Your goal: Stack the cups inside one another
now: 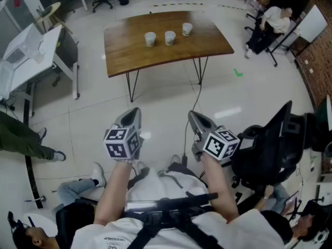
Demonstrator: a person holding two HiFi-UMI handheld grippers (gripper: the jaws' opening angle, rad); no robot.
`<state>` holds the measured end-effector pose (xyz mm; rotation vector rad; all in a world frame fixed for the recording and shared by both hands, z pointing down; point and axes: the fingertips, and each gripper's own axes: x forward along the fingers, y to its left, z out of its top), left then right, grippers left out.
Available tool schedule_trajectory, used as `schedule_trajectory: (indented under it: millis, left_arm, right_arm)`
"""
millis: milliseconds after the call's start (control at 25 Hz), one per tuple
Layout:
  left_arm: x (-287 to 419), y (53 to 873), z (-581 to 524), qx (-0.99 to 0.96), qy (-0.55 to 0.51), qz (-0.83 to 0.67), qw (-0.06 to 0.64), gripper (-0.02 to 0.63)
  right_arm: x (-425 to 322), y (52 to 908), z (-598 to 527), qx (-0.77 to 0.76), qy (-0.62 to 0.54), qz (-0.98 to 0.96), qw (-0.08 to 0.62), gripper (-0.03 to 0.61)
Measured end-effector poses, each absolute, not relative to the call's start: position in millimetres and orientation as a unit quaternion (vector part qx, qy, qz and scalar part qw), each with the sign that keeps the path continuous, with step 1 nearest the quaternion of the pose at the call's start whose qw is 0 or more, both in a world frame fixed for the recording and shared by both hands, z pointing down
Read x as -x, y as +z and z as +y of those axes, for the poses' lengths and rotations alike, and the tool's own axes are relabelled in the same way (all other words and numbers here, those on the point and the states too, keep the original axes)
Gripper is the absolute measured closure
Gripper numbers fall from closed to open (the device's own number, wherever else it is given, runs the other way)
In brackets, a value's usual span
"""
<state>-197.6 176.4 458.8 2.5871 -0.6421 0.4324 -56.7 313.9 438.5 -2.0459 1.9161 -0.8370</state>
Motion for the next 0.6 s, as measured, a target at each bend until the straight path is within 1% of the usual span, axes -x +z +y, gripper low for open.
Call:
schedule_trajectory:
  millis: [600]
  left_arm:
    - [160,452,193,-0.933,0.147,-0.253,0.21,0.617]
  right_arm:
    - [10,439,330,0.684,-0.281,0.664,0.112,0.571]
